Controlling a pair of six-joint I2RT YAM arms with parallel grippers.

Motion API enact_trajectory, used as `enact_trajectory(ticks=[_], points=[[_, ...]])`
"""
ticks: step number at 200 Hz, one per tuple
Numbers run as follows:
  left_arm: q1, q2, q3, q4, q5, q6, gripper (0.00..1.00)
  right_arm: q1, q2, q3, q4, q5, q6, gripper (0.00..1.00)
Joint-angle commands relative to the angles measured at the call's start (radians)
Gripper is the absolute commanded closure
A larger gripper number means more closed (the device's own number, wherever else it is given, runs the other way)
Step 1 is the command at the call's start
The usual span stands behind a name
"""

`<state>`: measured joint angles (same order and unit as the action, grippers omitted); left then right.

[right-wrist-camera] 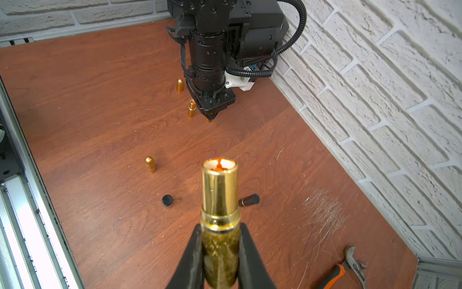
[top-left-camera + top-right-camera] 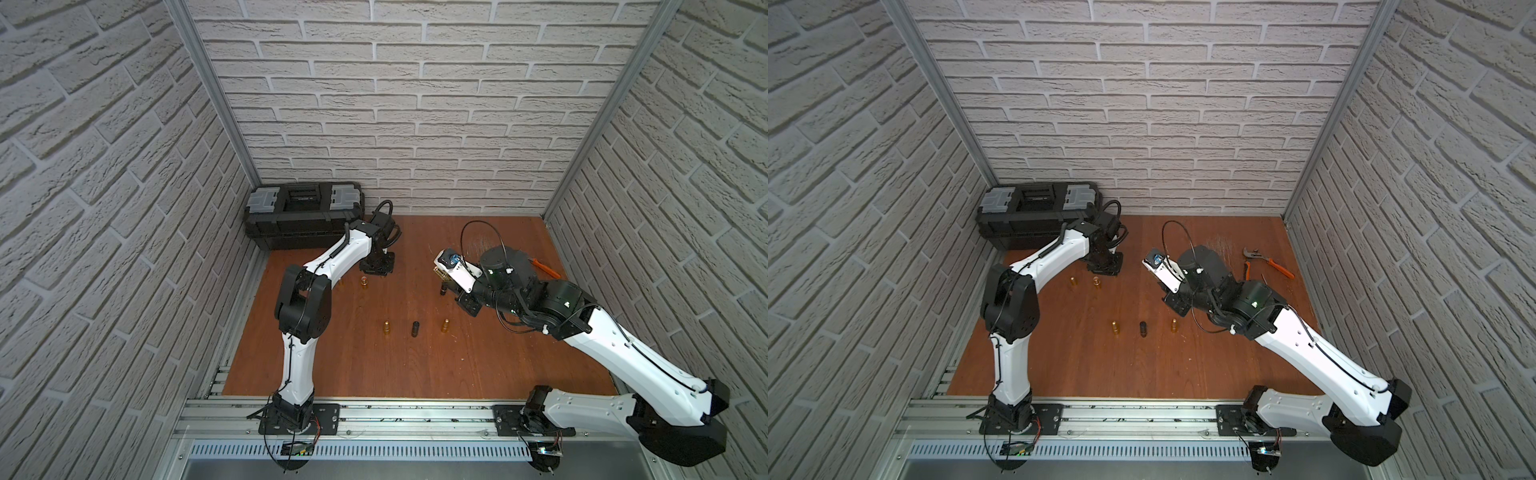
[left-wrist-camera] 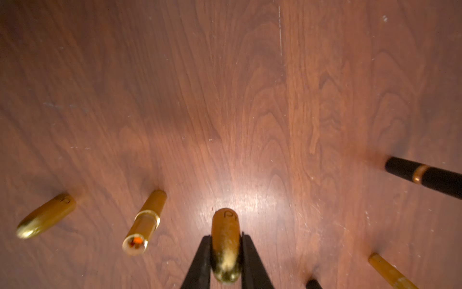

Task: Open the lipstick cap
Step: Place the cover at the center of the board.

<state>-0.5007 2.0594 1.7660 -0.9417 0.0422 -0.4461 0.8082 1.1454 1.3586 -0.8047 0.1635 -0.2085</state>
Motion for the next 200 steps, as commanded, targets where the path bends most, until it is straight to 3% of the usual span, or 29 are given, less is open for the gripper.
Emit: enact_trajectory(ticks=[1, 78, 161, 200], points=[[-0.015, 0.034, 0.007, 0.061, -0.048, 0.003, 0.91, 0.003, -0.017, -0.018, 0.042, 0.008, 0.035, 0.94], [-0.029, 0.099, -0.010, 0.096, -0.094, 0.009, 0.91, 0.003, 0.006, -0.027, 0.051, 0.000, 0.044, 0.94], [-0.042, 0.134, -0.032, 0.106, -0.065, 0.006, 0.87, 0.004, 0.018, -0.034, 0.053, 0.007, 0.043, 0.94], [-0.048, 0.121, -0.049, 0.107, -0.061, 0.001, 0.76, 0.003, 0.015, -0.041, 0.060, 0.007, 0.044, 0.94]])
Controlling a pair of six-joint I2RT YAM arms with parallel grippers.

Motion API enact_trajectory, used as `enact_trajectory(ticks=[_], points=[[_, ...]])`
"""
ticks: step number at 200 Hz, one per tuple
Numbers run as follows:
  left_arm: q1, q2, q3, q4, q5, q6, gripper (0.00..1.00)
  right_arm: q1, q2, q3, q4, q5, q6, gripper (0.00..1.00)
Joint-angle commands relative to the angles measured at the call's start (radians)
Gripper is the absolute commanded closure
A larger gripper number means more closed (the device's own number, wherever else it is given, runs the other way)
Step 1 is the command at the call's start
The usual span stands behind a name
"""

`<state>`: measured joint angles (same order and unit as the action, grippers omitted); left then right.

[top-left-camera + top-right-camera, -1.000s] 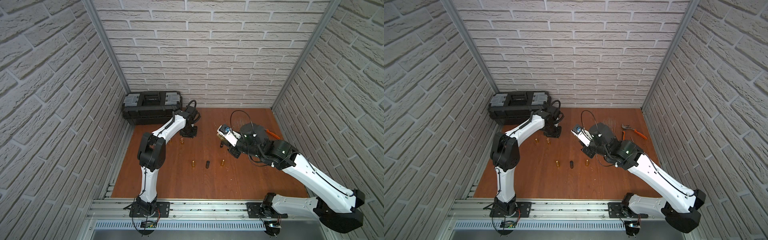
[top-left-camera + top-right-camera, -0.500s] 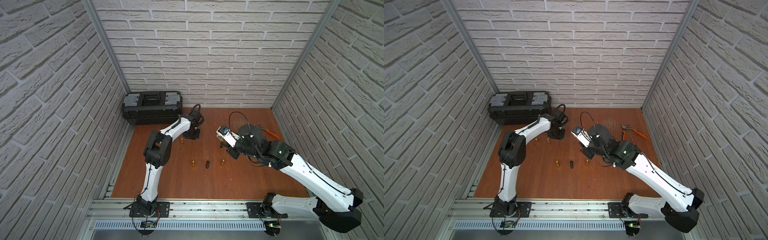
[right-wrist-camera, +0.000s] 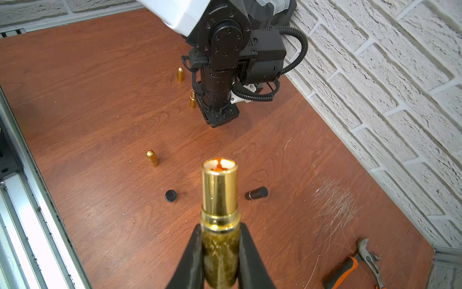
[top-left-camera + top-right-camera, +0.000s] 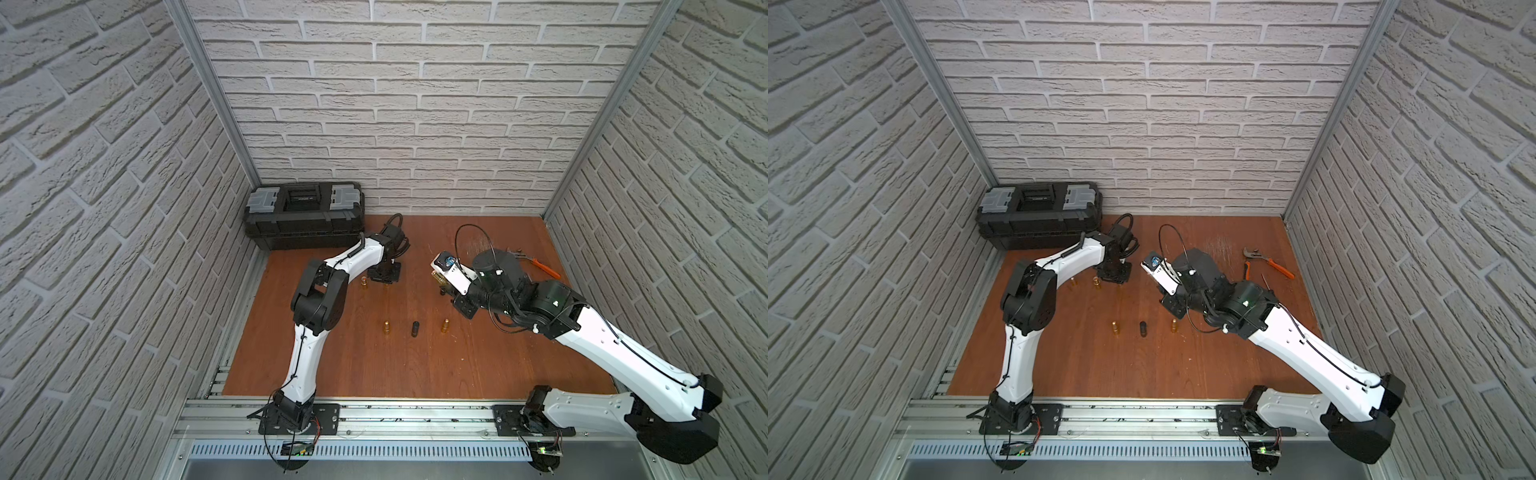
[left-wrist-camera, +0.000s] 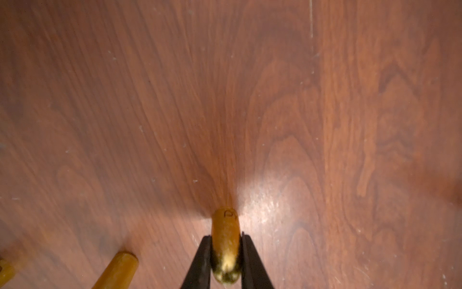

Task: Open the lipstick cap
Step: Place the cover at the center of the board, then place the lipstick at the center of the board.

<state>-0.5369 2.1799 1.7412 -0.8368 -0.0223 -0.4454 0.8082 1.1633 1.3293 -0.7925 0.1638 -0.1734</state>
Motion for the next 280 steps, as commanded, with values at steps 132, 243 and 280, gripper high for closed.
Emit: enact_trajectory(ticks=[132, 243, 280], points=[[0.018, -0.220, 0.110, -0.130, 0.147, -0.031, 0.49, 0.004, 0.023, -0.014, 0.080, -0.047, 0.018, 0.93], [0.190, -0.594, -0.085, -0.109, 0.834, -0.113, 0.43, 0.003, 0.216, 0.051, 0.183, -0.168, -0.015, 0.94], [0.183, -0.645, -0.171, -0.090, 0.847, -0.114, 0.44, 0.003, 0.269, 0.093, 0.183, -0.187, -0.034, 0.94]])
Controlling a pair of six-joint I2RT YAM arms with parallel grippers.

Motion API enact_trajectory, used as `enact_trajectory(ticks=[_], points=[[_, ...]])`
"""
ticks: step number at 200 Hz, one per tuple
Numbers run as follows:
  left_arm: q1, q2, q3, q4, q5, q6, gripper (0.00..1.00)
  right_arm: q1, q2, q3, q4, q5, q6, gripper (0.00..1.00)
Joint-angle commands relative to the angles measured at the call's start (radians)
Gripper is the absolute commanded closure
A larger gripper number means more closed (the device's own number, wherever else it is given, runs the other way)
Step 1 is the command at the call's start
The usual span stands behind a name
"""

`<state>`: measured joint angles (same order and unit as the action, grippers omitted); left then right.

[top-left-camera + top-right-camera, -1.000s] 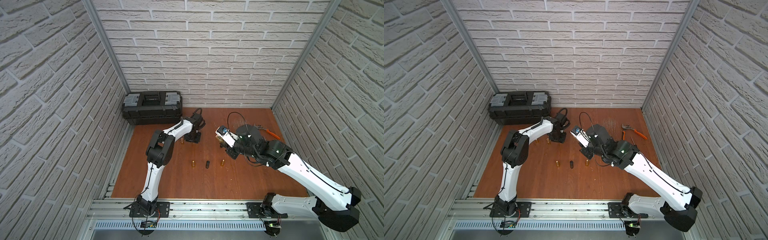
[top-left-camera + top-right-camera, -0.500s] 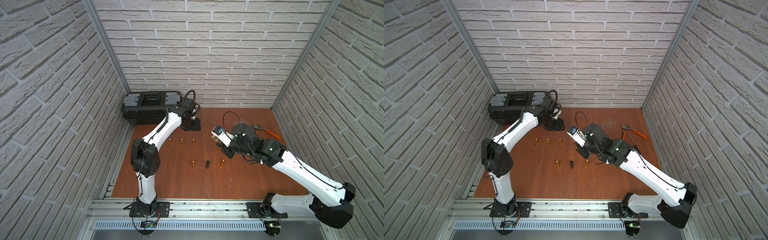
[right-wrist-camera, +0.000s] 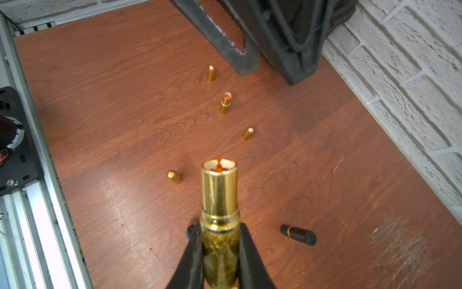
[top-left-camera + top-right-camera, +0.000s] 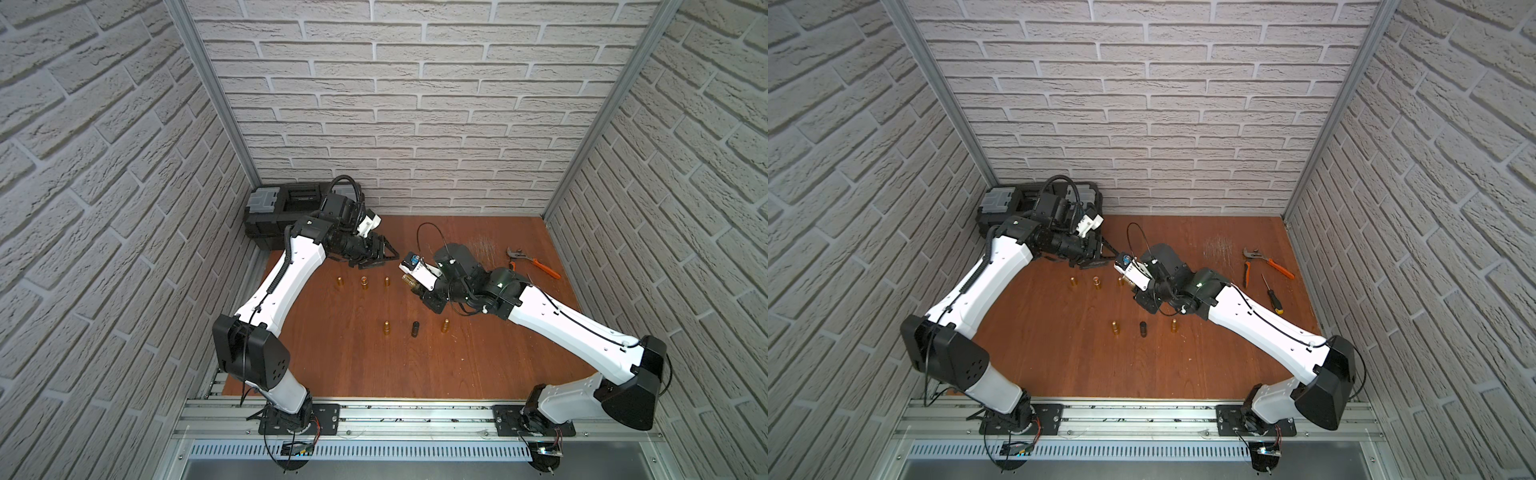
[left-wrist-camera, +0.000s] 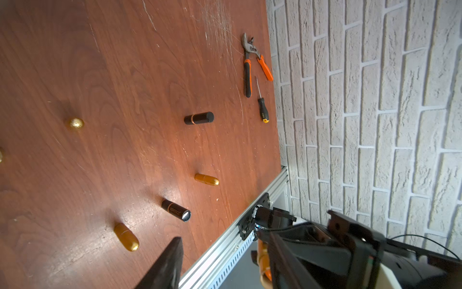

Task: Open the lipstick cap
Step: Place the lipstick at the center of the board.

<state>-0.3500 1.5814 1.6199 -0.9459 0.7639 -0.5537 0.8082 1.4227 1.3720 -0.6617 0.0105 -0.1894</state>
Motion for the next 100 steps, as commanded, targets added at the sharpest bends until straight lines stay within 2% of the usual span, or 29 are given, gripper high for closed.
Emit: enact_trajectory(ticks=[1, 100], points=[[-0.003, -0.047, -0.052, 0.019, 0.061, -0.006, 0.44, 0.004, 0.011, 0.052, 0.053, -0.033, -0.018, 0.94], [-0.059, -0.052, -0.099, 0.059, 0.066, -0.006, 0.48, 0.004, 0.098, 0.105, 0.063, -0.042, -0.025, 0.94]])
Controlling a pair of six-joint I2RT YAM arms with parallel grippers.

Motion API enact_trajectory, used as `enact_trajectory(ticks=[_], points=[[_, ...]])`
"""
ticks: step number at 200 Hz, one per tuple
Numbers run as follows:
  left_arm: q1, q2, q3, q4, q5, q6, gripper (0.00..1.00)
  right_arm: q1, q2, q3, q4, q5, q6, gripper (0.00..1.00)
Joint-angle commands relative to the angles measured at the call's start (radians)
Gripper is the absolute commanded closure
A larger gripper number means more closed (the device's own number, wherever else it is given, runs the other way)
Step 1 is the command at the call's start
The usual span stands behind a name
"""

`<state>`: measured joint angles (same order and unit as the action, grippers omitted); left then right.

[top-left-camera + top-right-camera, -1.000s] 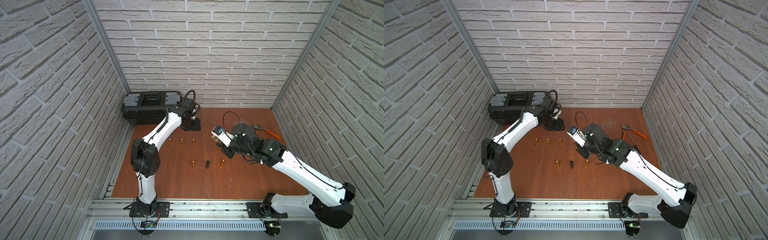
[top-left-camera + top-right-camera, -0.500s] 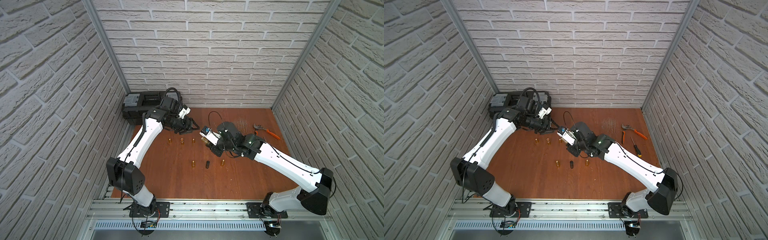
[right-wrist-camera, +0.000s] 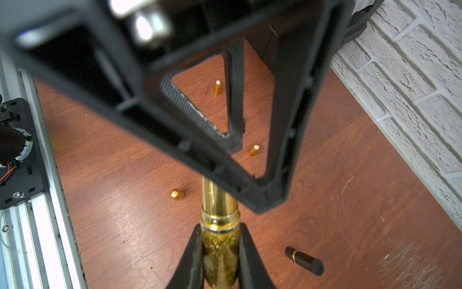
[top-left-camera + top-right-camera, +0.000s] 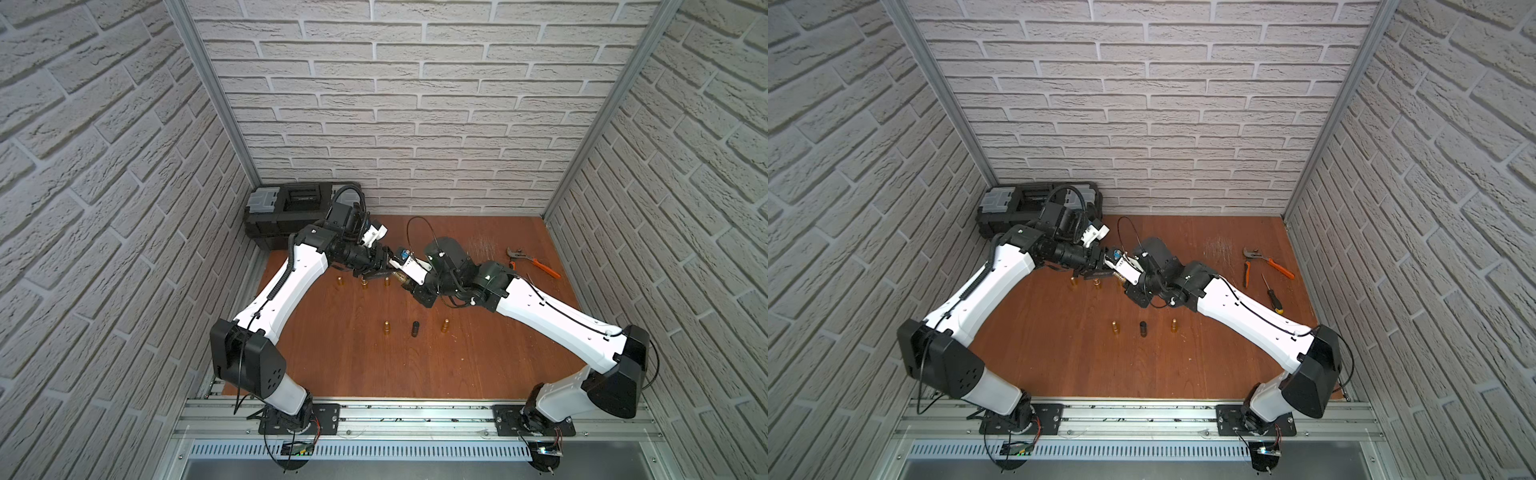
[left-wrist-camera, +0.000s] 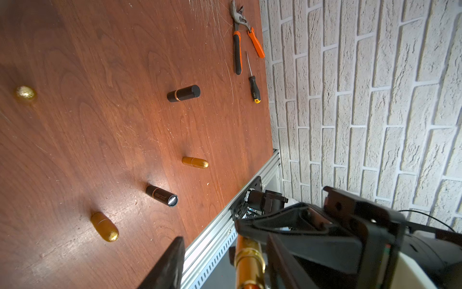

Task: Open the lipstick cap
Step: Place the lipstick at the center of the board.

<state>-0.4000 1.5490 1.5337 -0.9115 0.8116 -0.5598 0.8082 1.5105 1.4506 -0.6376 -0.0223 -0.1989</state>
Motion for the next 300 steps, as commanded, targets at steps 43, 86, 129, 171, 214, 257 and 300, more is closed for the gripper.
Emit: enact_trajectory(ticks=[43, 86, 129, 171, 214, 257, 300], points=[[-0.011, -0.037, -0.029, 0.011, 0.026, 0.011, 0.60, 0.003, 0.034, 0.038, 0.050, -0.004, -0.023, 0.94], [-0.010, -0.047, -0.033, -0.001, 0.023, 0.017, 0.76, 0.002, 0.049, 0.044, 0.052, -0.002, -0.025, 0.94], [-0.002, -0.052, -0.034, -0.009, 0.023, 0.021, 0.86, 0.002, 0.051, 0.044, 0.047, 0.007, -0.027, 0.94], [0.003, -0.053, -0.028, -0.011, 0.026, 0.021, 0.89, 0.001, 0.059, 0.050, 0.036, 0.025, -0.016, 0.88], [0.021, -0.044, -0.004, -0.016, 0.004, 0.018, 0.90, 0.001, 0.039, 0.060, 0.029, 0.037, -0.010, 0.69], [0.026, 0.043, 0.114, -0.096, -0.126, 0.052, 0.88, -0.001, -0.033, 0.028, 0.014, 0.097, -0.022, 0.61], [-0.058, 0.193, 0.270, -0.150, -0.376, 0.111, 0.86, -0.024, -0.151, -0.019, -0.011, 0.191, -0.014, 0.59]])
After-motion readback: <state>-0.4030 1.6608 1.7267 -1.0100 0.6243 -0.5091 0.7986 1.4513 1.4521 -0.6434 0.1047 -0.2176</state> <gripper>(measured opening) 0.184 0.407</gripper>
